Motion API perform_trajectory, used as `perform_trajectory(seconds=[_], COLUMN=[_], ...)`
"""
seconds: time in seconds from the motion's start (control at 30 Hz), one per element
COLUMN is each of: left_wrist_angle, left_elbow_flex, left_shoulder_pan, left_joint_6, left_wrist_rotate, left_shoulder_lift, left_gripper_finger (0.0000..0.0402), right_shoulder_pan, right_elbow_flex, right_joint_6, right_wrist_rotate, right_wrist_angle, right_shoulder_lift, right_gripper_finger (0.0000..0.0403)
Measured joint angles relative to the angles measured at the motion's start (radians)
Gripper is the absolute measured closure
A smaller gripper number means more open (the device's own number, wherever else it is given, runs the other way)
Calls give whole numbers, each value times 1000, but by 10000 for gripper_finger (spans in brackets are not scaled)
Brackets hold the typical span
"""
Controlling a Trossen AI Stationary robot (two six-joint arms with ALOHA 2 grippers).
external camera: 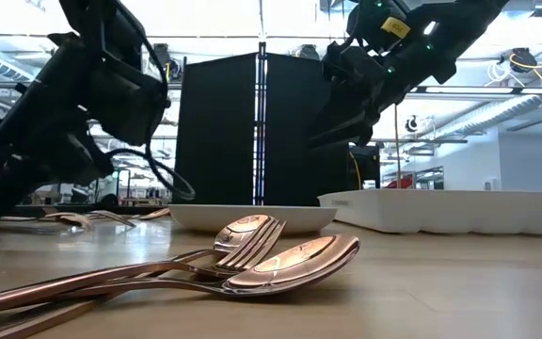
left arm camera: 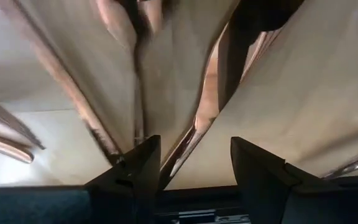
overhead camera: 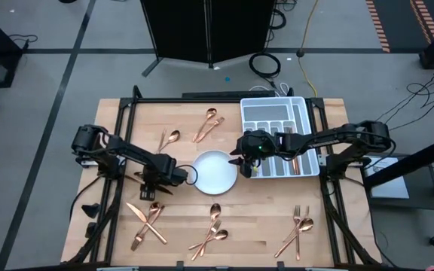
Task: Sort silverware
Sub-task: Put the knife in the silverware tray
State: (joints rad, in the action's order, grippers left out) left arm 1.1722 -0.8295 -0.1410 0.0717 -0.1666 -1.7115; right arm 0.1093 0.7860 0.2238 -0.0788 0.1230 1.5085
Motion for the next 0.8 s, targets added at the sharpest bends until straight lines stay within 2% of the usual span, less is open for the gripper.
perform_trajectory(seconds=[0.3, 0.6, 0.8], left_wrist_angle=[-31, -59, -75], left_elbow_flex=[51, 53, 53], left_shoulder_pan=[-5, -5, -23], left_joint_6=[0, -3, 0], left_wrist_rotate=[-9, 10, 26], left_shoulder_lift=[2, 2, -4], left_gripper_finger=[215, 291, 302], right_shoulder_pan=[0, 0, 0], right_elbow_flex=[0, 0, 0], right_joint_6=[-3, -7, -7], right_wrist_rotate=[0, 0, 0], right_wrist_angle=[-2, -2, -1], right_shoulder_lift=[0, 0, 0], right_gripper_finger=[241, 241, 241])
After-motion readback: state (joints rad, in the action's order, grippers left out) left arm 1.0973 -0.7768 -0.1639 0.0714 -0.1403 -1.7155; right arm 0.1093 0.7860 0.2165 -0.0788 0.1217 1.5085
